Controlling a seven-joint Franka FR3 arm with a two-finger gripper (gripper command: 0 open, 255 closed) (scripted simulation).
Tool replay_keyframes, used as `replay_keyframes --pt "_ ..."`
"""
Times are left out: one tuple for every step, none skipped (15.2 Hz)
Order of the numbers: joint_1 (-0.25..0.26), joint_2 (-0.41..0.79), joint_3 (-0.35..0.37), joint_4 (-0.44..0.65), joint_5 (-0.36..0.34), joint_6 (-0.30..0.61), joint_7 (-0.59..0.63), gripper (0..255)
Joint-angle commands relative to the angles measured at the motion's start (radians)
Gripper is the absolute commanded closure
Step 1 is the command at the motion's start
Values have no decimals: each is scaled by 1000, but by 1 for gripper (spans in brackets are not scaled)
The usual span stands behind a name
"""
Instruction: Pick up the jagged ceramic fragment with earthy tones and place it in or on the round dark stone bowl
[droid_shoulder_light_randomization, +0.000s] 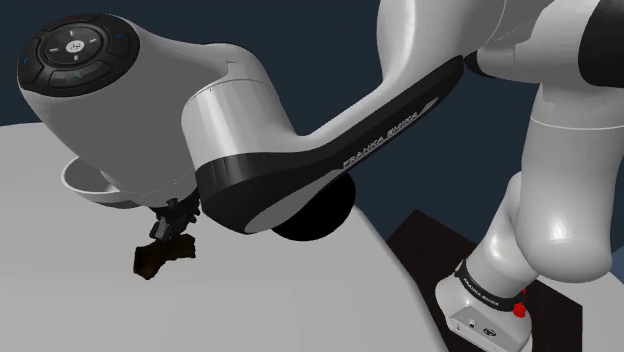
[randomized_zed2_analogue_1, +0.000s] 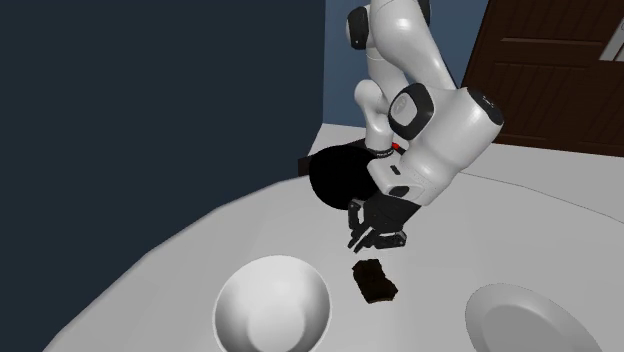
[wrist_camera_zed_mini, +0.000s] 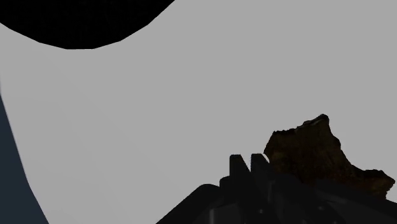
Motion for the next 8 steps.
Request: replay_keyframes --pt "0 0 0 0 0 0 0 255" --pt "0 0 0 0 0 0 0 255" --pt "0 0 0 0 0 0 0 255" --pt "0 0 0 0 0 0 0 255" --pt "0 0 0 0 0 0 0 255" --pt "0 0 0 0 0 0 0 255" --pt "0 0 0 0 0 0 0 0" --pt "-70 4 41 -12 85 92 -210 0"
